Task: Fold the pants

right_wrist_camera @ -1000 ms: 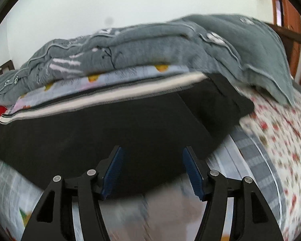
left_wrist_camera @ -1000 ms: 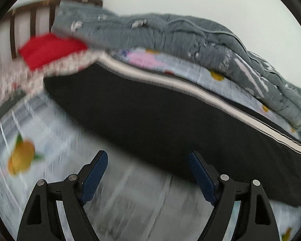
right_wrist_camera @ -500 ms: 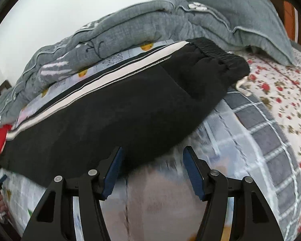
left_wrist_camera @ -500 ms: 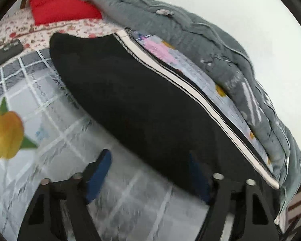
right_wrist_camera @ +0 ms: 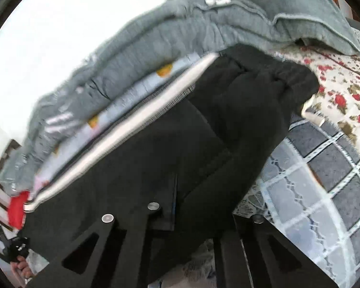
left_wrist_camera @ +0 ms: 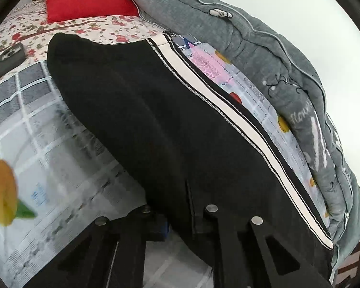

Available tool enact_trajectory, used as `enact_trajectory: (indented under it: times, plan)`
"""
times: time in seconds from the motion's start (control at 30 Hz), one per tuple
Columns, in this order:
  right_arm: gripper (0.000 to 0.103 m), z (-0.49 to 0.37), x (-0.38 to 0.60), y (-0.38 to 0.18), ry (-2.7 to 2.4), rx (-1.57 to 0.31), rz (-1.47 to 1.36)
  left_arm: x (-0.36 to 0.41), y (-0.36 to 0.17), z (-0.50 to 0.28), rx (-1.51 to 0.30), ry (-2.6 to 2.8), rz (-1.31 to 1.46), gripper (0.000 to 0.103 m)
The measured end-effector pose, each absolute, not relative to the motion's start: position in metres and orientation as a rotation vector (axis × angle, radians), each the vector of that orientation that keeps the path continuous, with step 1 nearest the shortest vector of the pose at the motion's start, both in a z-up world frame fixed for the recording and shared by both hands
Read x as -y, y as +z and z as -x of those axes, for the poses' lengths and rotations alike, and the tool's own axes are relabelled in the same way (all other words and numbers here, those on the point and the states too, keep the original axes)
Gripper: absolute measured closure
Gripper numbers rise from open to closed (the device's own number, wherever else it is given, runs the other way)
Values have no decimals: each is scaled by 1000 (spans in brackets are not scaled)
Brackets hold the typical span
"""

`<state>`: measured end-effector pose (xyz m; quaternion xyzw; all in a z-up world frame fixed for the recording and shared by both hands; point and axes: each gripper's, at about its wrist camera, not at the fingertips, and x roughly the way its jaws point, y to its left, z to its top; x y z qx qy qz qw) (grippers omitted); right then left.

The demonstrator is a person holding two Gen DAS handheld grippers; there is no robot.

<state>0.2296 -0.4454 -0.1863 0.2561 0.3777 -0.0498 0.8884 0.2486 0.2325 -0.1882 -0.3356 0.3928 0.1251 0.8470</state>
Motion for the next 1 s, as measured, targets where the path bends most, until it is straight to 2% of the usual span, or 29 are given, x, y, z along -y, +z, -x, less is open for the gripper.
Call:
enact_trajectory:
  times: [0.47,0.57,0.63,0.7,0.77,0.83,0.9,1.0]
  plan:
    - [95,-105,466,-176,-115,-772,-477,-204,-175,-132,-816,214,548,90]
    - [91,-83,470,-179,-128,-795,-453,-199,-175,-113,-811,207,528,89]
    - [83,-68,474,-180,-150,-815,-459,-197,-177,-102,-811,220,516,83]
    - [67,-50,477,-178,-176,-803,-437,-197,-178,-90,-818,225,506,75]
    - [63,-34,478,-173,-196,-793,-384,-195,-178,-81,-827,240,482,65]
    - [60,-24,478,-167,-207,-786,-328,-194,-175,-72,-836,267,440,44]
    - [55,-17,482,-161,-224,-772,-302,-193,-171,-63,-817,280,414,44]
    - [53,-15,497,-157,-232,-757,-336,-195,-162,-51,-787,274,418,44]
